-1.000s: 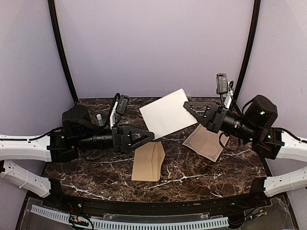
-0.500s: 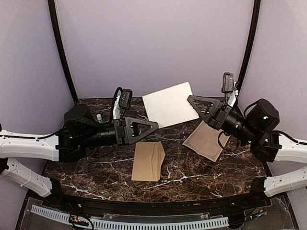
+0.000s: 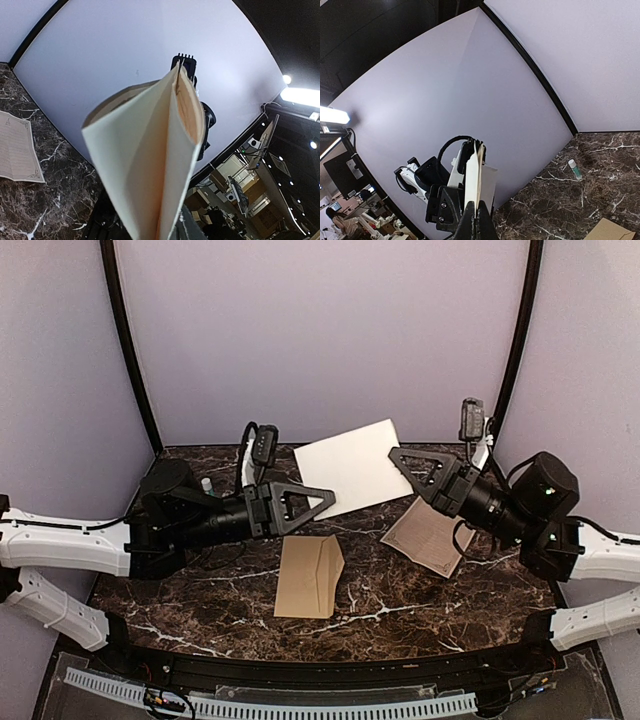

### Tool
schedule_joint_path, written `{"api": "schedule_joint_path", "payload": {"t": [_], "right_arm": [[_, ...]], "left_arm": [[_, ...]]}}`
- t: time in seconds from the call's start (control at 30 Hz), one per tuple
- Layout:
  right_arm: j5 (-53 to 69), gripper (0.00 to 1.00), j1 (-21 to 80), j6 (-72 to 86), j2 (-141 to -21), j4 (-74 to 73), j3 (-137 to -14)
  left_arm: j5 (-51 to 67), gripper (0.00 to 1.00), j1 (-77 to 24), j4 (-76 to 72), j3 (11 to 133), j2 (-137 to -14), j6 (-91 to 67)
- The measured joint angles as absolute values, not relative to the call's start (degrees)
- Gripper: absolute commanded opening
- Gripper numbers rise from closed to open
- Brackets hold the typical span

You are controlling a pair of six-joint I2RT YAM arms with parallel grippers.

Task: Place the letter into the envelope and seal it
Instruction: Adjust the letter.

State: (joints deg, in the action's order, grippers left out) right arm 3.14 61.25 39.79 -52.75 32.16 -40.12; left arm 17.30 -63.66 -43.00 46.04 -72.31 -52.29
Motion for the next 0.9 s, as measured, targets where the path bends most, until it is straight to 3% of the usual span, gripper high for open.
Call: {"api": "schedule_joint_path", "payload": {"t": [0.13,0.2,0.3,0.4,0.5,0.7,0.9], "right_arm": [[2.7,0.01,61.3,40.1,-52.0,32.1,-39.0],[2.2,0.18,61.4,40.7,-51.5,32.2,-38.4],[1.3,0.51,61.5,41.7,-50.2,31.9,-36.9],[-0.1,0.72,61.5,42.2,-48.6,29.9,-35.8],[-2.6,0.87,61.5,42.5,-46.0,25.0,-35.7],[-3.2,0.91,59.0,39.9,-42.2,10.1,-39.1],[5.3,0.94,51.8,36.1,-46.8,-2.7,-46.5]], "left_arm": [[16.8,0.0,-63.7,-42.9,46.2,-72.4,-52.4],[16.7,0.0,-63.7,-42.0,46.8,-72.4,-52.2],[16.4,0.0,-63.7,-40.4,47.4,-72.4,-51.9],[16.2,0.0,-63.7,-38.5,47.4,-72.4,-51.5],[16.2,0.0,-63.7,-33.9,47.4,-71.6,-50.3],[18.8,0.0,-63.6,-22.3,47.9,-70.2,-45.6],[26.7,0.0,-62.9,-12.6,49.3,-70.5,-39.0]]}}
